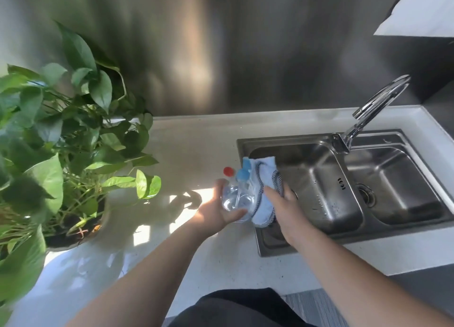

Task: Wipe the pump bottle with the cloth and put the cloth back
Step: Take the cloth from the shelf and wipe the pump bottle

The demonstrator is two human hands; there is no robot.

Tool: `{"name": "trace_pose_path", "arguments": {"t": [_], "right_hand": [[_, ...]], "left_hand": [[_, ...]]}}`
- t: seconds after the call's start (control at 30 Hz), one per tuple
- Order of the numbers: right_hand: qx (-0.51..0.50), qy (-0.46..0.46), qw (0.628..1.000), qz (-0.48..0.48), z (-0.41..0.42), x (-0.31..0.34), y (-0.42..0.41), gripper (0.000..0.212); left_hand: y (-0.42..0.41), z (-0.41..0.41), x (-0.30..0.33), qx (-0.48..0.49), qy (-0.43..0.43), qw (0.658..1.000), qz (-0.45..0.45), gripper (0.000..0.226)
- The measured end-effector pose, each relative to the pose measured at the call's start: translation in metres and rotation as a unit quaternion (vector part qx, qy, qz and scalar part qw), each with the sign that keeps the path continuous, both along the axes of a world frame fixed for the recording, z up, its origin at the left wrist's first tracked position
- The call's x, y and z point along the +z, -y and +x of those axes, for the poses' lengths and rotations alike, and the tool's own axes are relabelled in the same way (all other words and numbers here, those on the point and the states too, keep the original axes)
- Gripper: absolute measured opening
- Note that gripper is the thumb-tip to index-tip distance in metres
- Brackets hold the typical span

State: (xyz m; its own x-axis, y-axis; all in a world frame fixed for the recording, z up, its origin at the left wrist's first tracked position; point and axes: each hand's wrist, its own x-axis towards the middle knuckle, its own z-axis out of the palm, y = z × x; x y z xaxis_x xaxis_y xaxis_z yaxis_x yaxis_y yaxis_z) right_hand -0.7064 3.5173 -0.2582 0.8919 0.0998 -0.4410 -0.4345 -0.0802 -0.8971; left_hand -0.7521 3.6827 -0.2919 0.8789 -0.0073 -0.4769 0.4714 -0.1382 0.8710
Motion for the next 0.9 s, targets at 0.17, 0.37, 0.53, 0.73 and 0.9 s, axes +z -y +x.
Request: {"name": "trace_pose_path", "arguments": {"t": [0.17, 0.37, 0.53, 0.73, 0.9], "right_hand": [[-0.022, 0.155, 0.987, 0.037, -0.023, 0.07, -0.004, 0.022], [0.128, 0.369, 0.92, -0.019, -0.067, 0.116, -0.025, 0.059], [0.108, 0.498, 0.857, -0.071, -0.07, 0.138, -0.035, 0.057], [0.072, 0.533, 0.843, -0.003, -0.068, 0.184, -0.031, 0.047], [0.063, 0.42, 0.898, 0.118, -0.065, 0.222, -0.018, 0.031]], "left_hand": [[-0.012, -0.017, 0.062, 0.081, 0.163, 0.983, -0.005, 0.038], [-0.005, -0.04, 0.125, 0.127, 0.231, 0.964, -0.04, 0.046], [0.006, -0.05, 0.166, 0.172, 0.284, 0.943, -0.021, 0.049], [0.016, -0.053, 0.21, 0.151, 0.346, 0.926, -0.026, 0.044], [0.014, -0.054, 0.231, 0.122, 0.367, 0.922, -0.031, 0.063]]}}
